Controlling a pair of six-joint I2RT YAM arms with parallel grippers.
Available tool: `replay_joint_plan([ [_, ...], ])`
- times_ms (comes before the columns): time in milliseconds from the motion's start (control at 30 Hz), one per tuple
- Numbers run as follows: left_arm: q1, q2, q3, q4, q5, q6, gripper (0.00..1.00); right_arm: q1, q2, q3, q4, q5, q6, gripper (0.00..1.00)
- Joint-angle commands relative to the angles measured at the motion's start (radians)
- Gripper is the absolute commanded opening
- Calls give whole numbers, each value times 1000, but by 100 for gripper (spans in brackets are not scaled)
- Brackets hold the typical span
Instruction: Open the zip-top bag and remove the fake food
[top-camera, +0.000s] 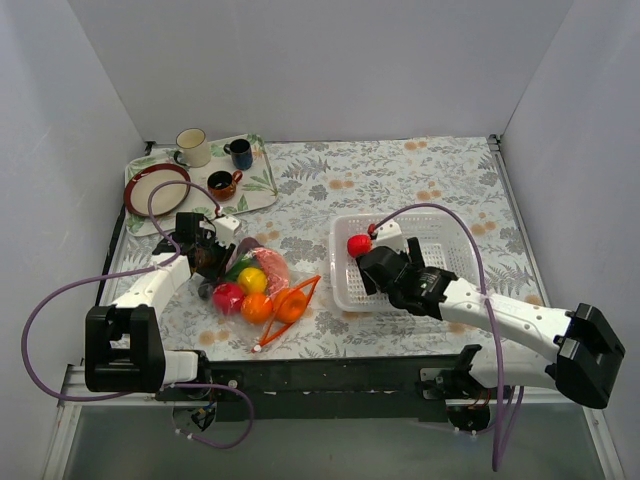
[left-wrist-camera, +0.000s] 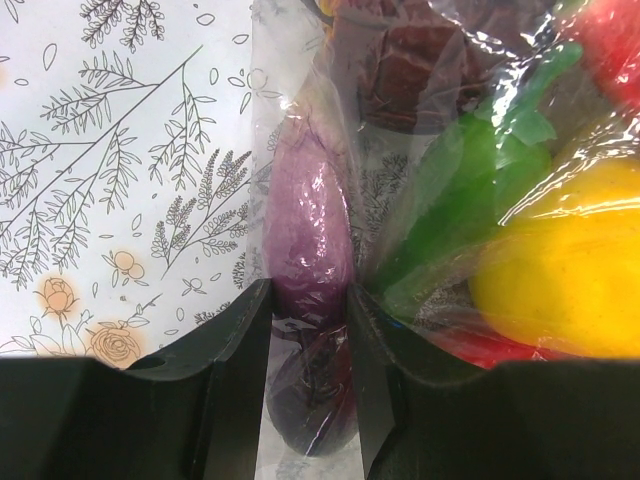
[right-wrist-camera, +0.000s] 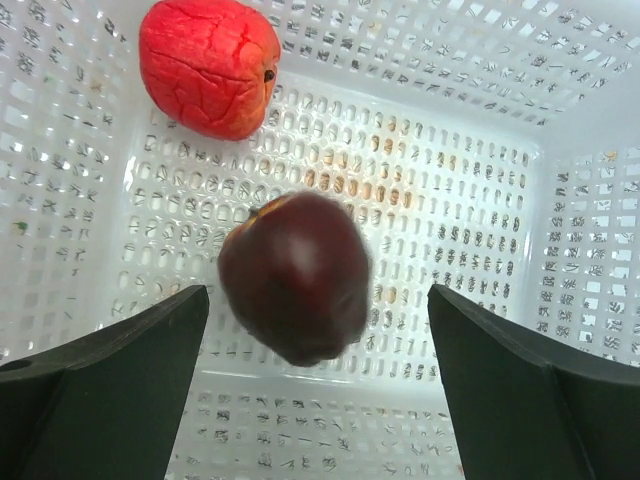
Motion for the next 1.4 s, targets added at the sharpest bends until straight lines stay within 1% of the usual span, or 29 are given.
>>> replay_joint_plan([
  [0, -5, 7, -9, -105, 16, -11, 30, -14, 15, 54, 39, -33, -37, 99],
  [200, -5, 16, -13, -101, 23, -19, 30, -11, -11, 110, 63, -151, -124, 99],
  [233, -5, 16, -13, -99, 23, -19, 30, 14, -20, 113, 79, -191, -136, 98],
  [300, -5, 19, -17, -94, 18, -19, 30, 72, -26, 138, 116, -193, -163, 99],
  [333, -5, 20, -17, -93, 18, -18, 30, 150, -19, 149, 122, -170, -170, 98],
  [400, -5, 24, -17, -91, 18, -19, 30, 222, 26, 189, 128, -165, -186, 99],
  [433, -5, 28, -19, -91, 18, -18, 30, 285, 43, 196, 139, -168, -189, 99],
  [500, -5, 28, -20, -88, 19, -22, 30, 336, 99, 202, 204, -205, -210, 94],
  [533, -5, 28, -20, -85, 20, -22, 30, 372, 121, 202, 231, -242, -215, 93],
  [600, -5, 27, -19, -87, 16, -21, 30, 408, 187, 204, 296, -300, -232, 92],
  [700, -5, 17, -20, -87, 7, -13, 30, 419, 286, 230, 323, -334, -233, 93],
  [800, -5, 7, -22, -87, 1, -7, 30, 420, 363, 253, 337, -337, -236, 98],
  [1133, -5, 1, -25, -93, 10, -5, 30, 410, 540, 321, 399, -256, -290, 98],
  [1367, -5, -4, -22, -94, 6, 1, 30, 351, 621, 314, 481, -285, -276, 98],
])
